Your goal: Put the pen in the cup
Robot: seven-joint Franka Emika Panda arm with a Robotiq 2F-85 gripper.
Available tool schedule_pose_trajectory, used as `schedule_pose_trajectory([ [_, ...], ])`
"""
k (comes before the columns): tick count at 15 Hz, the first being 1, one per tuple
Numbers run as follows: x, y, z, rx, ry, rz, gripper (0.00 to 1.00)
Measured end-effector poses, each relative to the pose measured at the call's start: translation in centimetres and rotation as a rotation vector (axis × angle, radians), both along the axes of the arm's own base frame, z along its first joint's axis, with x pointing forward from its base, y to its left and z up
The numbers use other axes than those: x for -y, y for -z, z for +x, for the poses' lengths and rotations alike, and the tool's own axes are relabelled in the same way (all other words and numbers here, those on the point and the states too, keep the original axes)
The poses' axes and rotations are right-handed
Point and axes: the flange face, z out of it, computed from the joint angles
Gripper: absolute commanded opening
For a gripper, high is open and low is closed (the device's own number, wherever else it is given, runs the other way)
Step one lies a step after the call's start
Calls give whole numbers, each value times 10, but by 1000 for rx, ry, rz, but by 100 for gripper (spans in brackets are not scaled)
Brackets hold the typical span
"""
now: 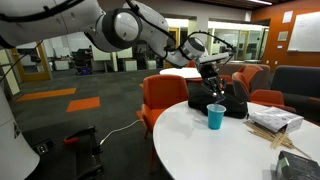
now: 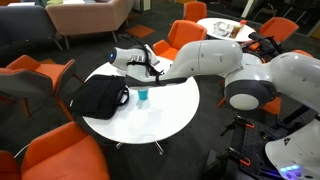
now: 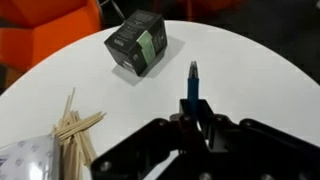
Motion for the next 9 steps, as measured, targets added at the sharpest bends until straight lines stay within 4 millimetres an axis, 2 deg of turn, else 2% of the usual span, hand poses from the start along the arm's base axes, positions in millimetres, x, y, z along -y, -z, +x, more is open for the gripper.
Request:
schedule_pose_trajectory([
  [9, -14, 16, 13, 42, -148, -41, 1],
])
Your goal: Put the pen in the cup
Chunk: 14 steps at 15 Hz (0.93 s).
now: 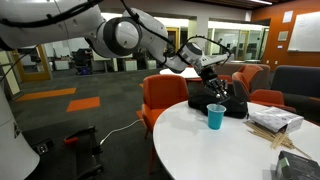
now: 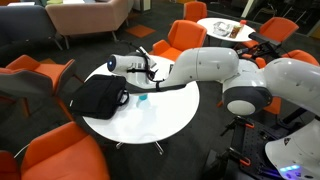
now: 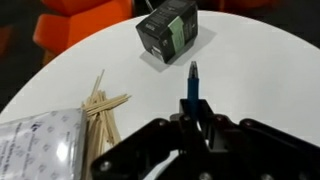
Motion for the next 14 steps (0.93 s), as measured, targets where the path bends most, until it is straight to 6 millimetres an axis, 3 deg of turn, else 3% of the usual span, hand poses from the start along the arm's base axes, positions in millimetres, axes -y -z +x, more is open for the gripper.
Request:
schedule_pose_trajectory([
  [5, -9, 12, 4, -9, -81, 7, 1],
  [6, -10, 14, 4, -12, -94, 7, 27],
  [8, -10, 15, 5, -10, -102, 6, 36],
  [14, -12, 15, 7, 7, -104, 41, 88],
])
